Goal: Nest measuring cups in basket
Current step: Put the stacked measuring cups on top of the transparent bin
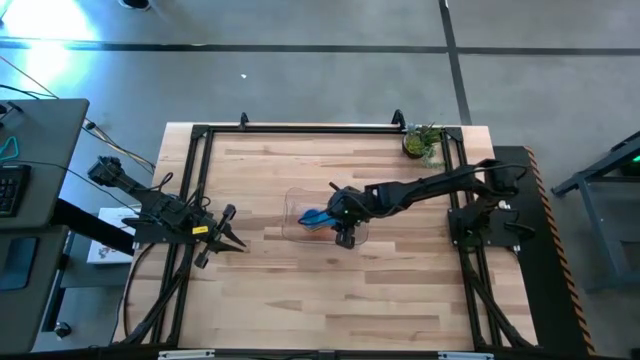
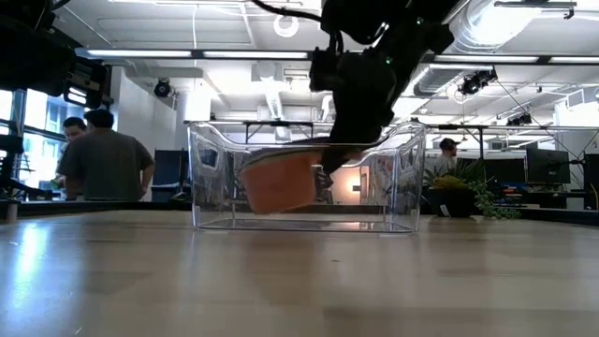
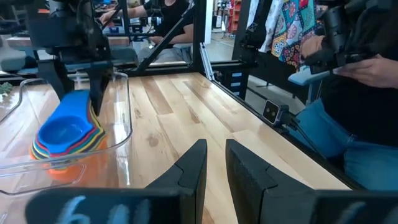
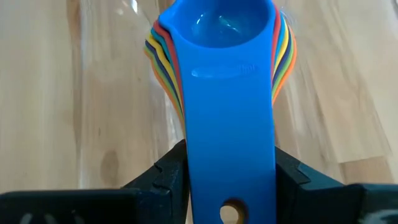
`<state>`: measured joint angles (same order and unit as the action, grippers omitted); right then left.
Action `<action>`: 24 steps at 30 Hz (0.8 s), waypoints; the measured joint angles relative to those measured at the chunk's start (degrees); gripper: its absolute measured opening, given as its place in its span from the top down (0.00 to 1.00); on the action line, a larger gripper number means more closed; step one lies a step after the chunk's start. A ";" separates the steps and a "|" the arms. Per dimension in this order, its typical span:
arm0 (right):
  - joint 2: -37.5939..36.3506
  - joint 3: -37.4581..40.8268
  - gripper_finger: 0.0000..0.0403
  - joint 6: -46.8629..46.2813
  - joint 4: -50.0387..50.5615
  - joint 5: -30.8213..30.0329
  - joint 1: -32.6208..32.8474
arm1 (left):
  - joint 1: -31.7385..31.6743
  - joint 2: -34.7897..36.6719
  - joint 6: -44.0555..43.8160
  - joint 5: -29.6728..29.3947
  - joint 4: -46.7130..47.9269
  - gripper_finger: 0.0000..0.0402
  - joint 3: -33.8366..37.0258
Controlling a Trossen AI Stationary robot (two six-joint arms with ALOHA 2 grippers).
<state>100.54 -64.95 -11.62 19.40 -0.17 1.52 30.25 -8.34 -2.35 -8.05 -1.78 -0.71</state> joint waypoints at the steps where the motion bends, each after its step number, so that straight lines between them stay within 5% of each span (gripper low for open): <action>1: 0.23 0.00 0.68 0.02 0.04 -0.09 0.00 | -0.01 -0.01 0.00 0.00 0.01 0.87 0.00; 24: 2.22 0.04 0.68 0.11 2.19 0.31 -0.02 | 0.00 -0.02 0.00 -0.01 0.02 0.87 0.00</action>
<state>102.76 -64.90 -11.51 21.59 0.14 1.50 30.26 -8.36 -2.35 -8.05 -1.76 -0.71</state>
